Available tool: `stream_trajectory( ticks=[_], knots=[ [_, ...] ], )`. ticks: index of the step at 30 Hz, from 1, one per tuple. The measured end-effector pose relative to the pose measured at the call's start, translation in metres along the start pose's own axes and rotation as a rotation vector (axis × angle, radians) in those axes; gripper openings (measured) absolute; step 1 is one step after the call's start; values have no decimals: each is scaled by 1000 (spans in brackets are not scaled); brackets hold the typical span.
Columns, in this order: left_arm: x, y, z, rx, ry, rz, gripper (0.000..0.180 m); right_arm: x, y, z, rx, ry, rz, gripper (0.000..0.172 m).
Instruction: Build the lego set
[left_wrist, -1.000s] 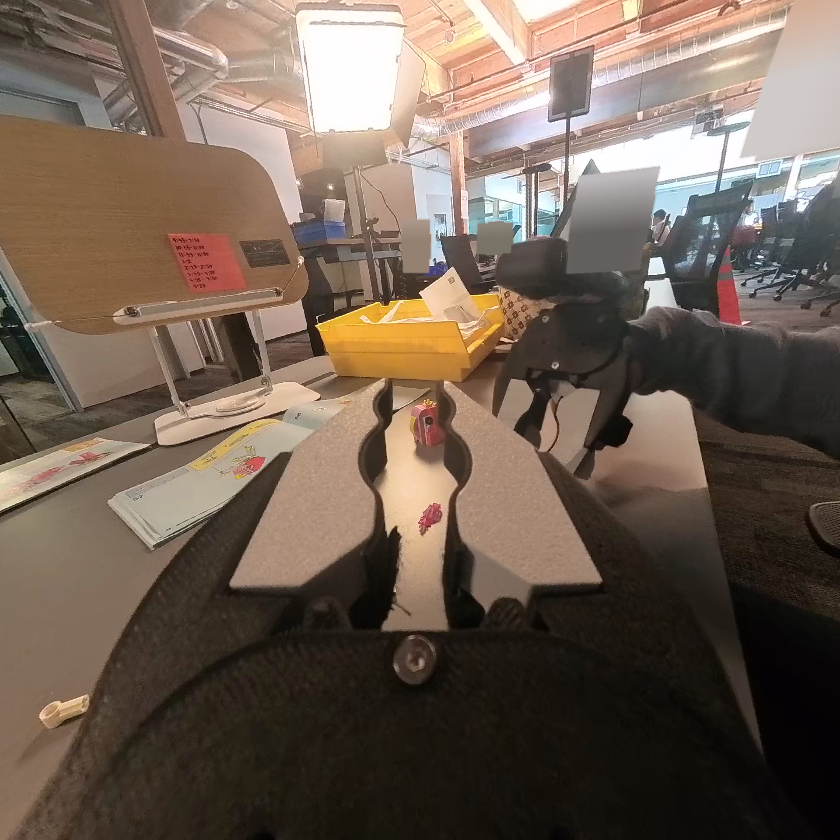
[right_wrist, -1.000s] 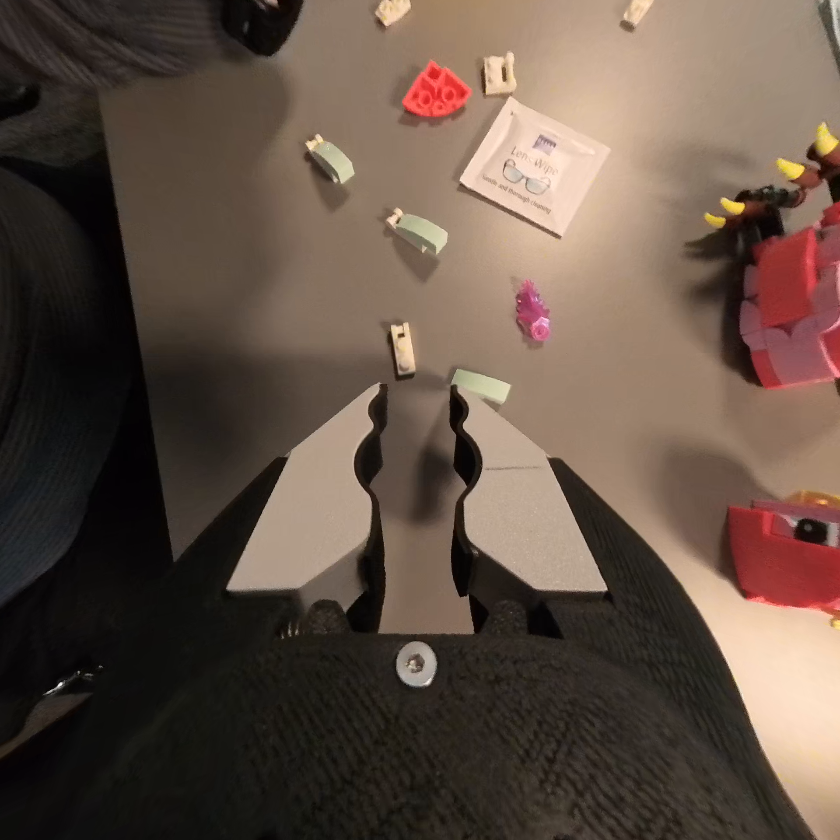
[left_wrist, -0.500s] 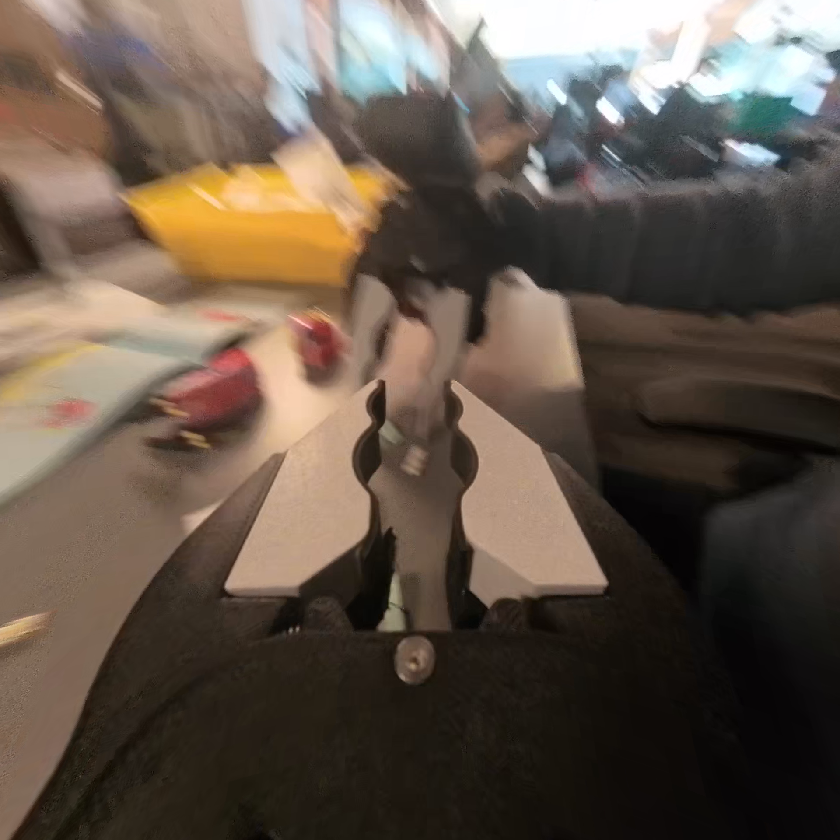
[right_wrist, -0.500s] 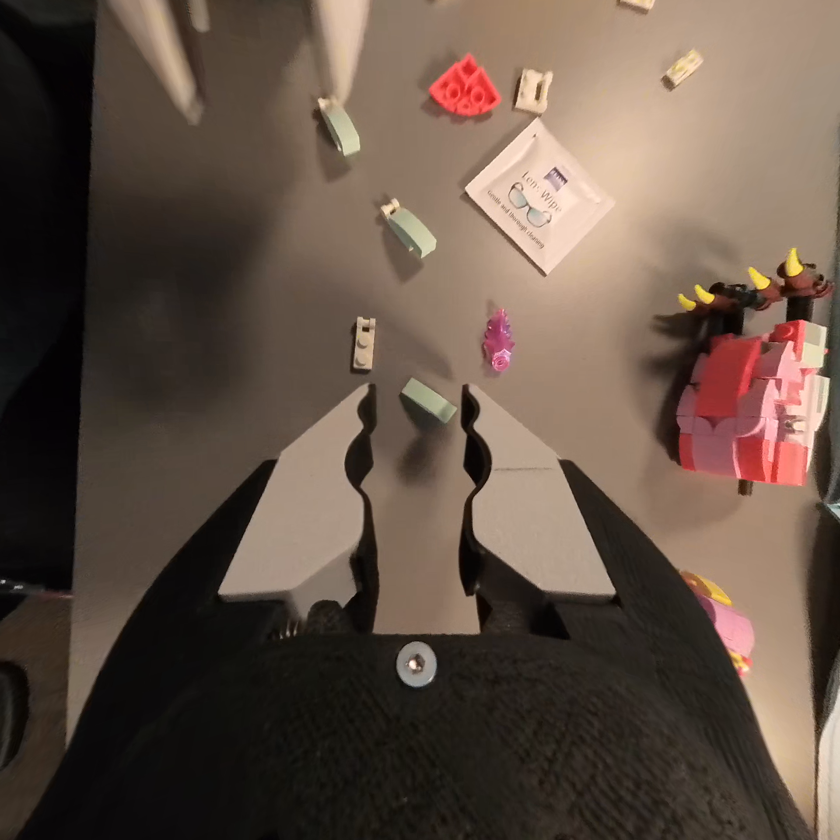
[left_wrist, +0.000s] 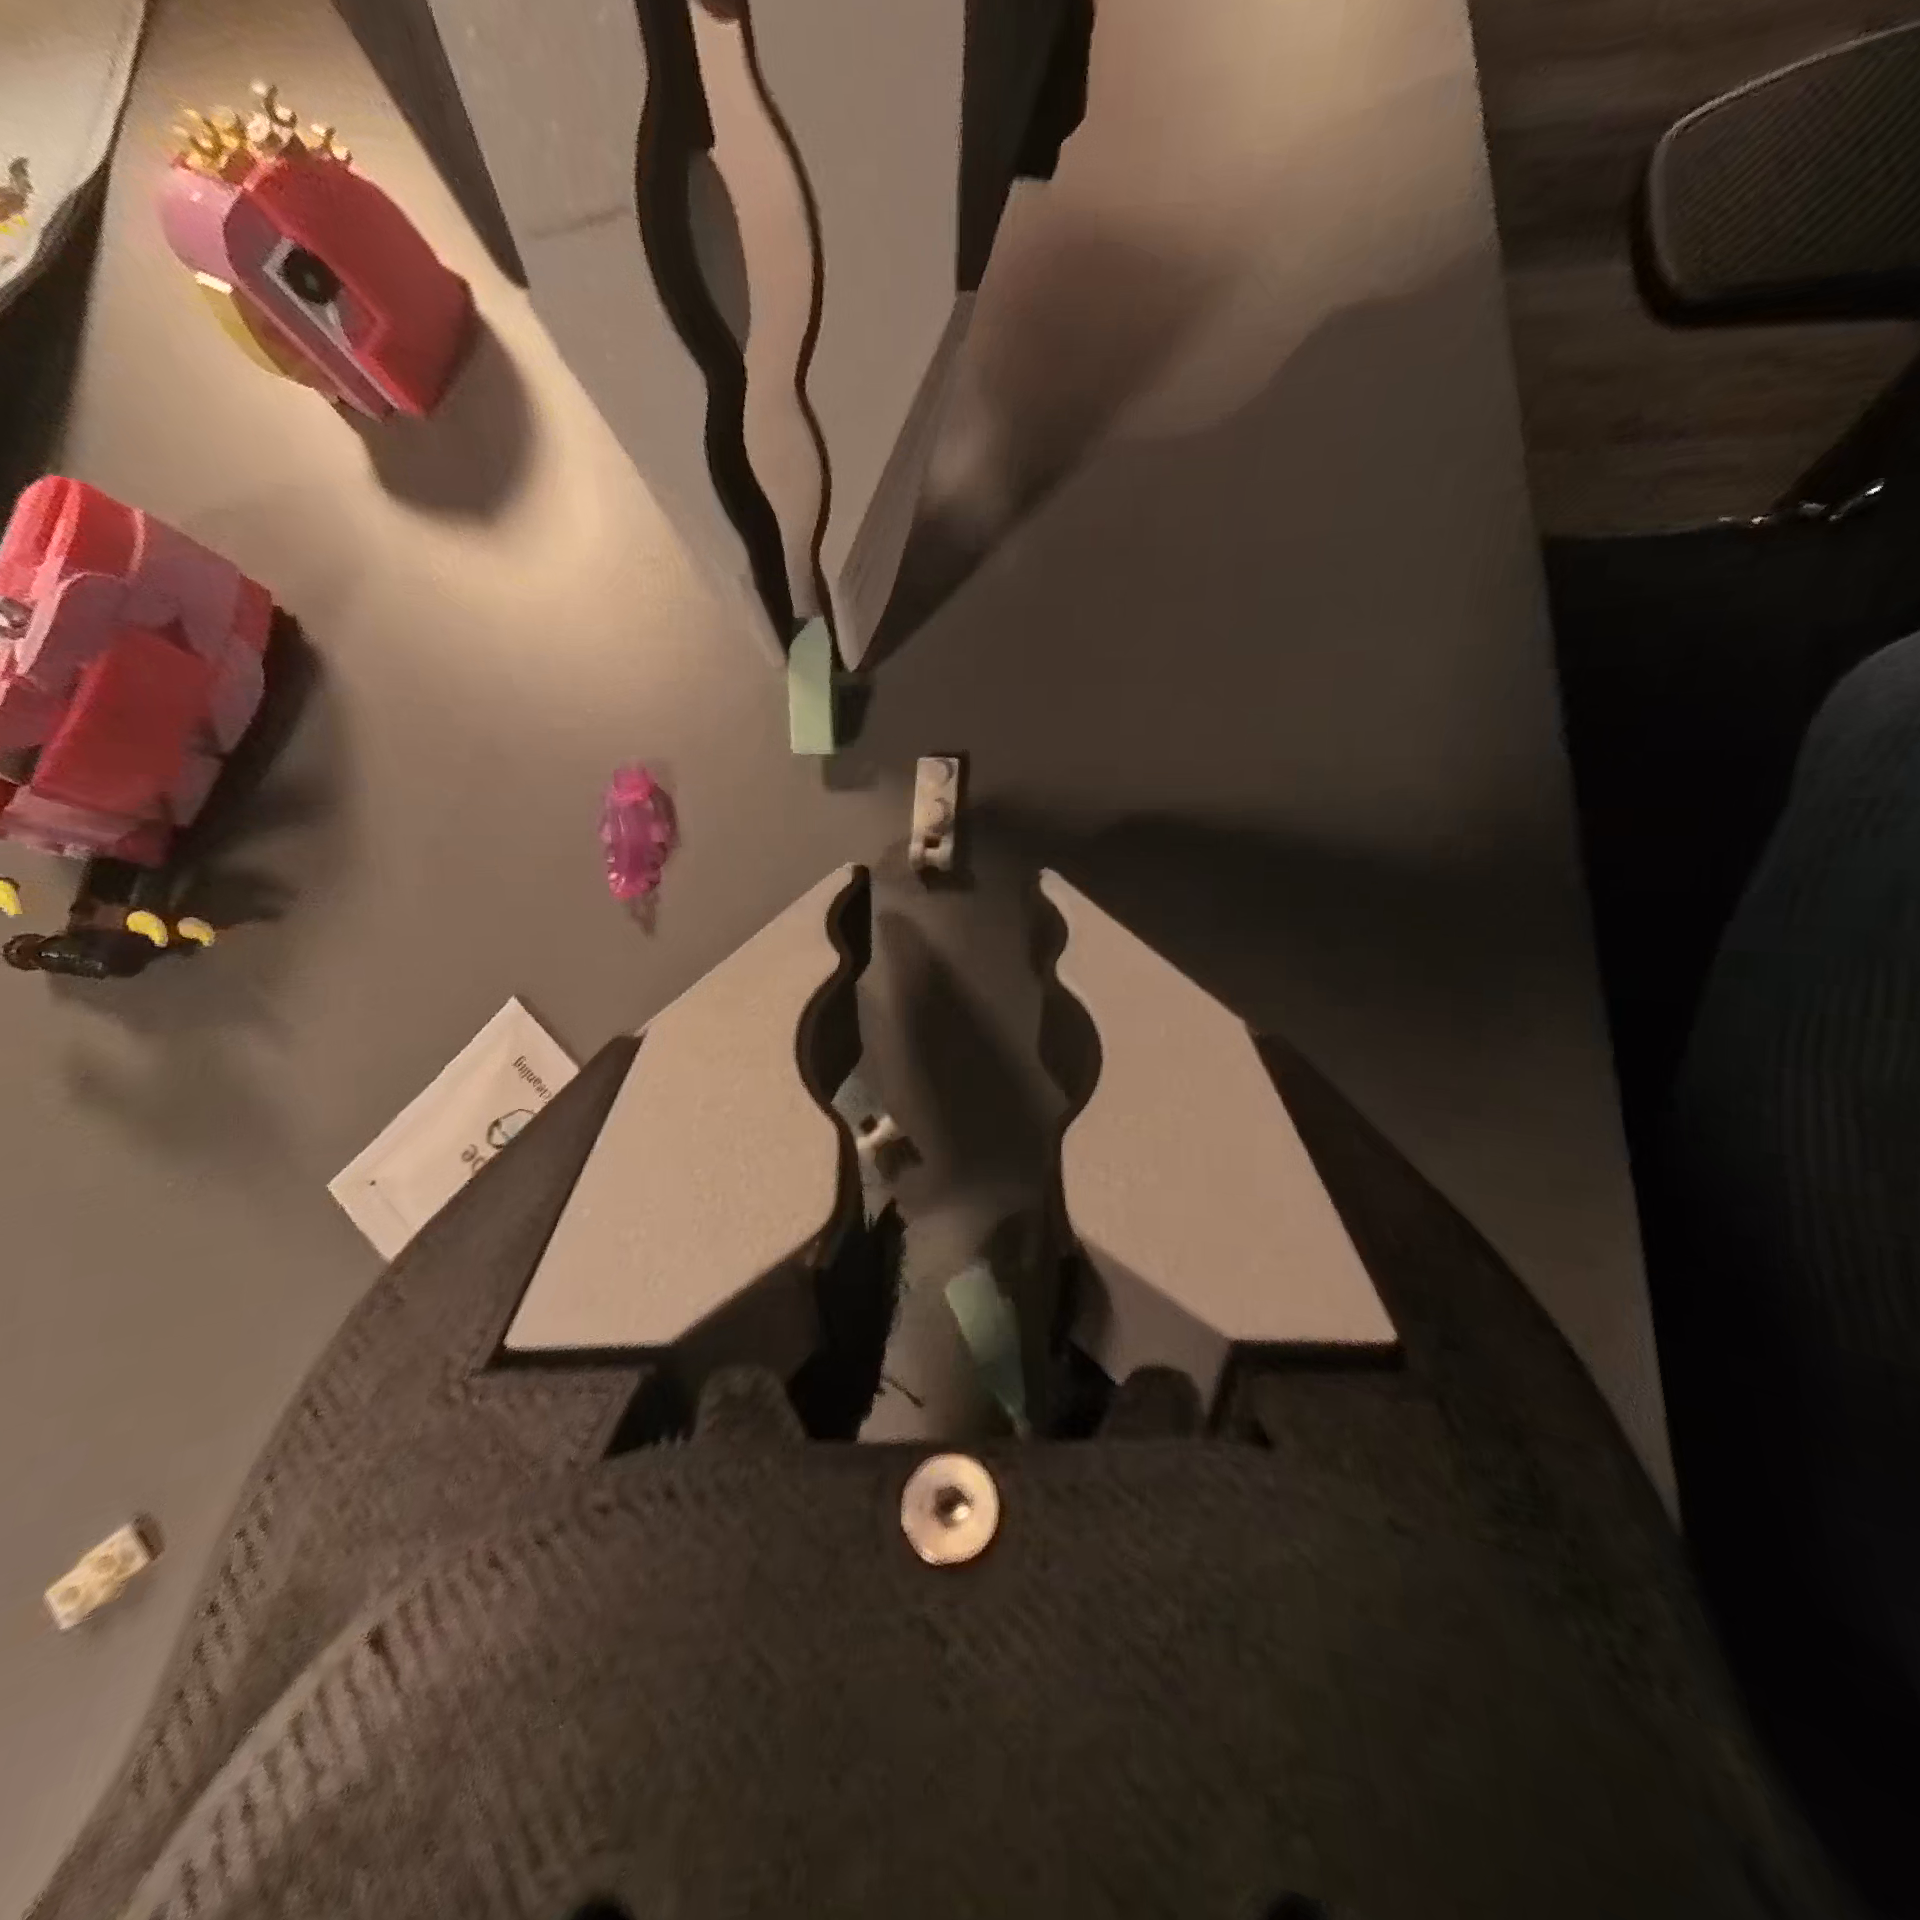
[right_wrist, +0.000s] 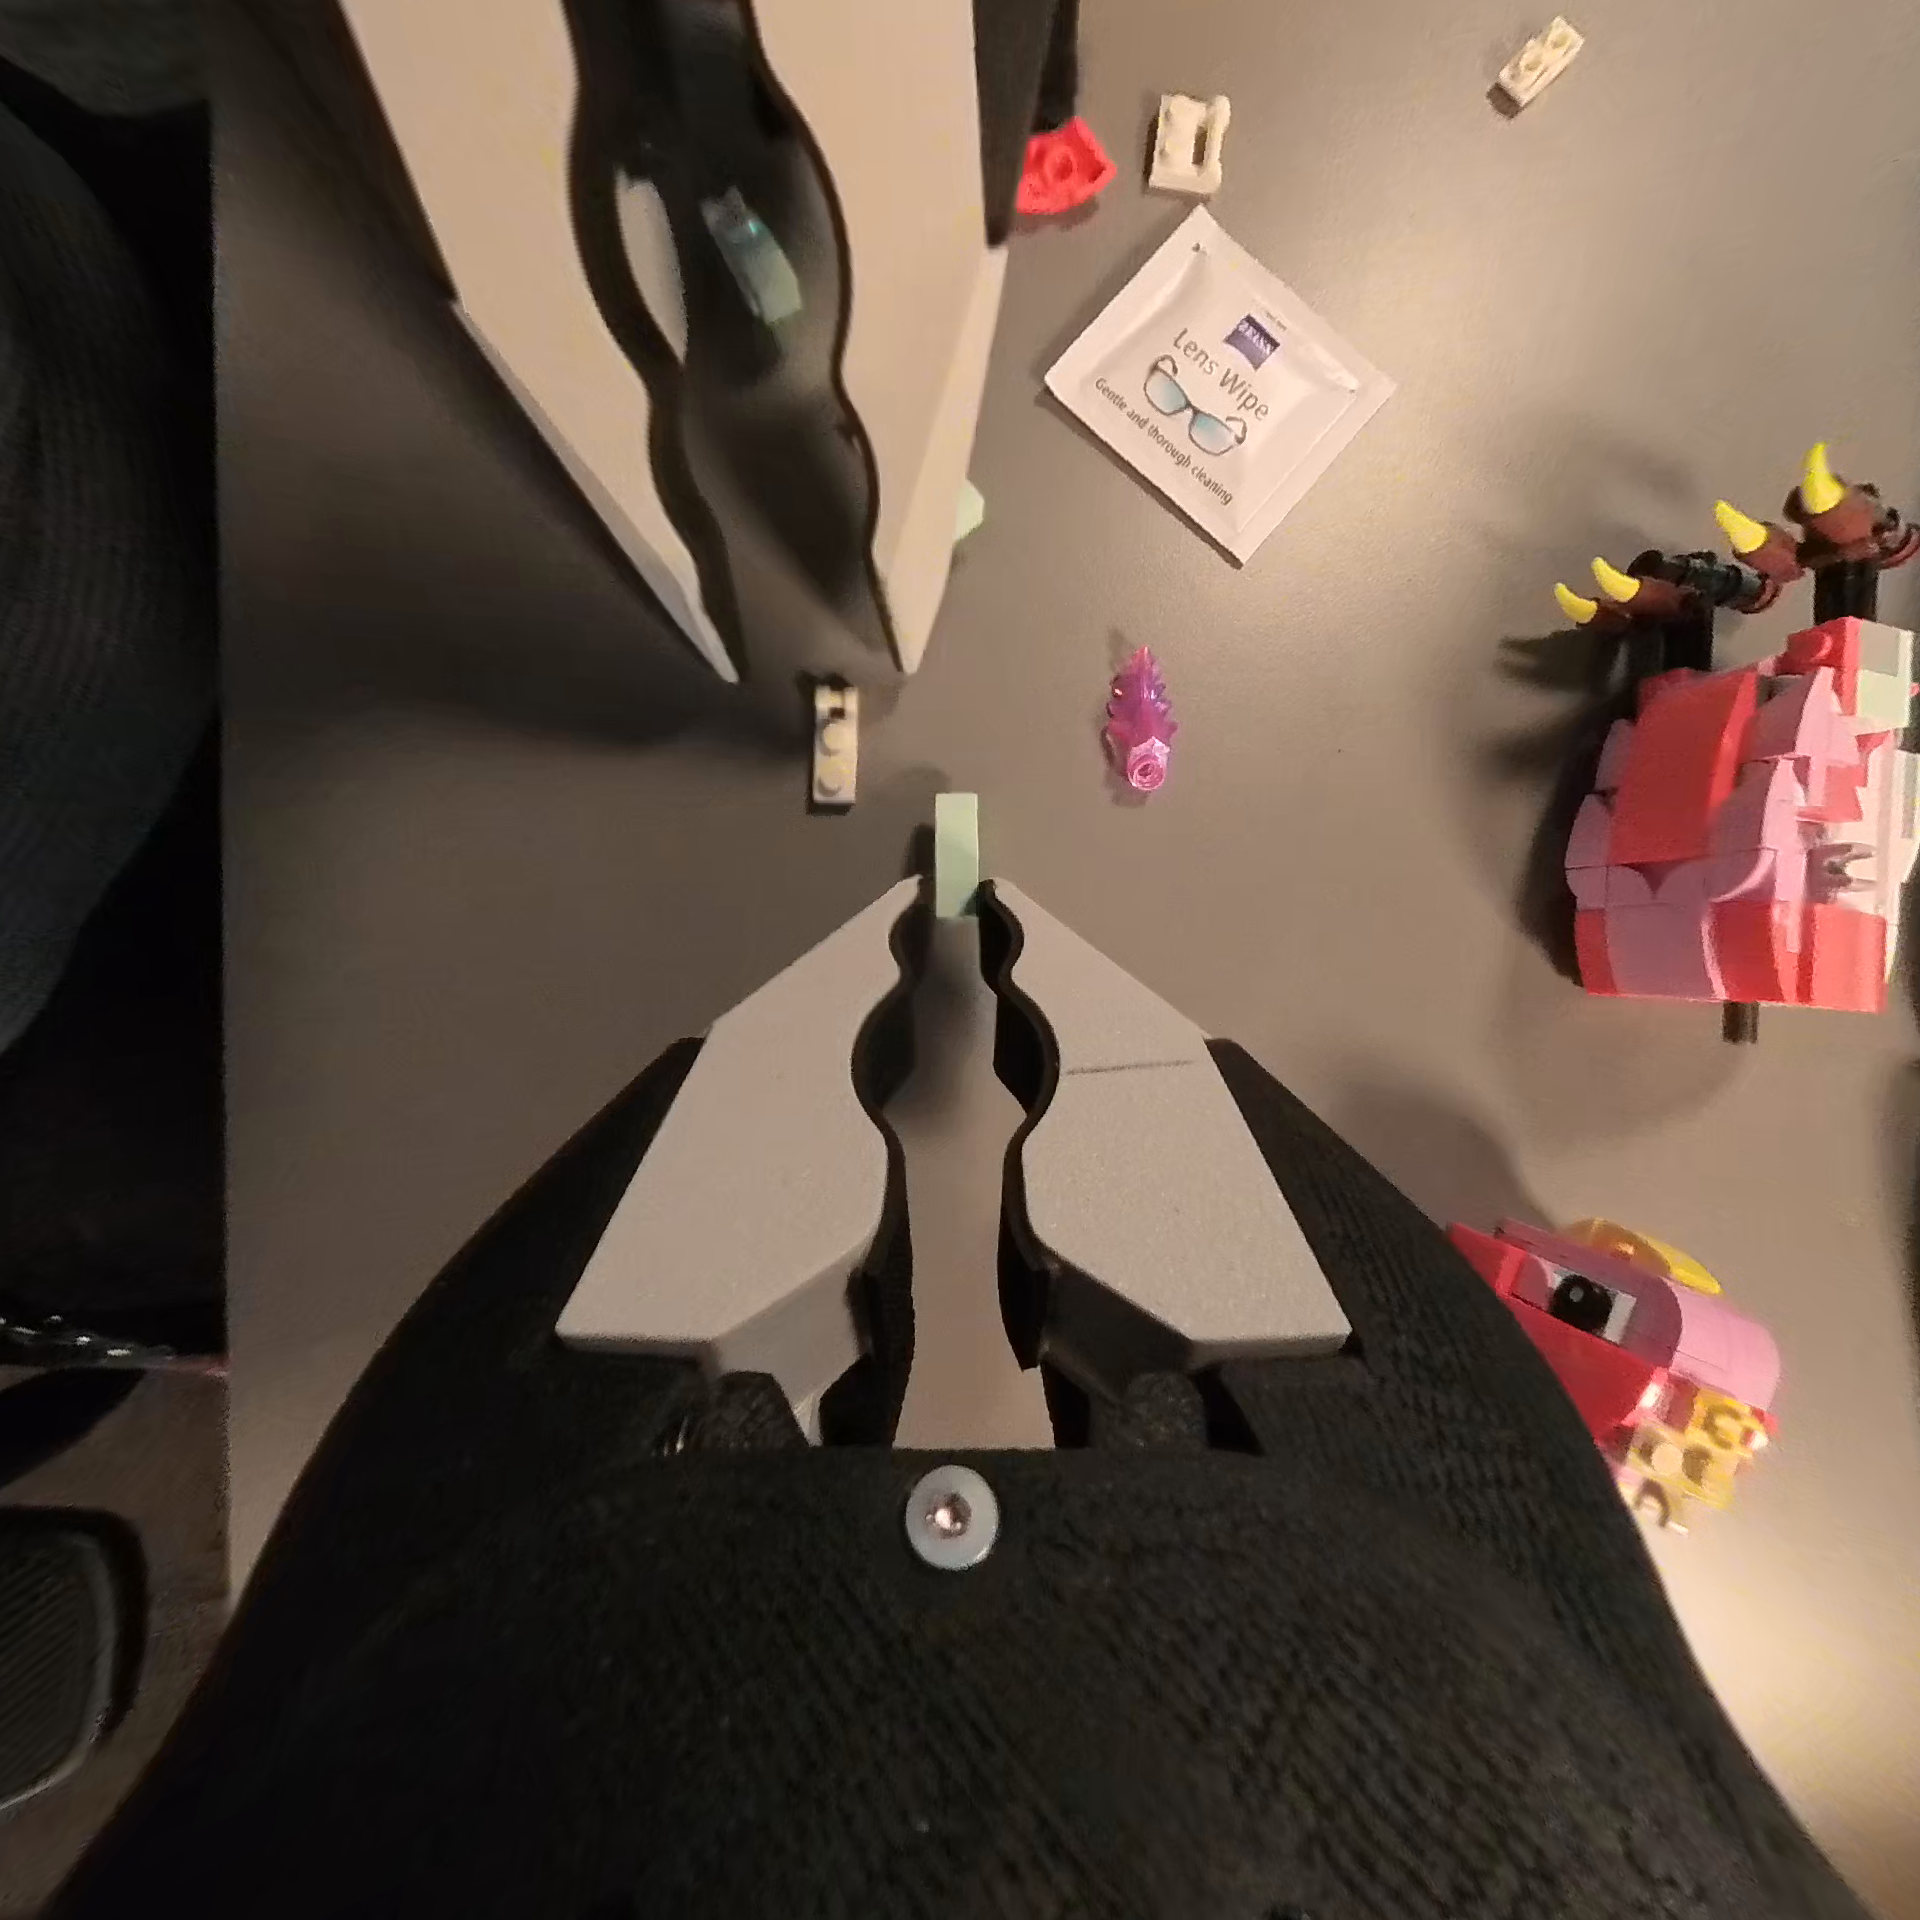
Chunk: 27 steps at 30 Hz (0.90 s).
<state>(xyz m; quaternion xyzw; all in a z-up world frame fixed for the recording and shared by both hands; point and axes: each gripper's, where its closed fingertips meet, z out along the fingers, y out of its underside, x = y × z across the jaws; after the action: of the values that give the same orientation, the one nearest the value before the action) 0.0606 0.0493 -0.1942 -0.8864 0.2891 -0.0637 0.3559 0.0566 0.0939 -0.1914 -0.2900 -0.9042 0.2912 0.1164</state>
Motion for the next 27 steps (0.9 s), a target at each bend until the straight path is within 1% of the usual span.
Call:
stream_trajectory(
  ticks=[6, 8, 10, 11, 19, 20, 22, 24, 27],
  knots=[
    [-2, -2, 3, -18, 27, 21, 28, -10, -13, -3, 52, -32, 8, 6],
    [-2, -3, 5, -22, 40, 22, 24, -13, -14, -2, 47, -33, 2, 7],
    [-1, -3, 6, -36, 51, 22, 13, -15, -13, -2, 42, -34, 2, 7],
    [0, -3, 6, -41, 60, 19, 10, -16, -13, -1, 39, -34, 3, 7],
    [1, -4, 7, -12, 83, -23, 8, -22, -11, 0, 40, -49, 40, 7],
    [1, -4, 7, -5, 78, -23, 9, -23, -11, 1, 37, -49, 37, 7],
    [-3, -5, 8, 5, 50, -34, 16, -23, -10, 2, 29, -48, 29, 7],
    [-2, -5, 8, 7, 53, -40, 16, -24, -10, 3, 29, -50, 24, 7],
    [1, -5, 8, 12, 78, -39, 10, -23, -11, 4, 34, -43, 11, 7]
  ],
)
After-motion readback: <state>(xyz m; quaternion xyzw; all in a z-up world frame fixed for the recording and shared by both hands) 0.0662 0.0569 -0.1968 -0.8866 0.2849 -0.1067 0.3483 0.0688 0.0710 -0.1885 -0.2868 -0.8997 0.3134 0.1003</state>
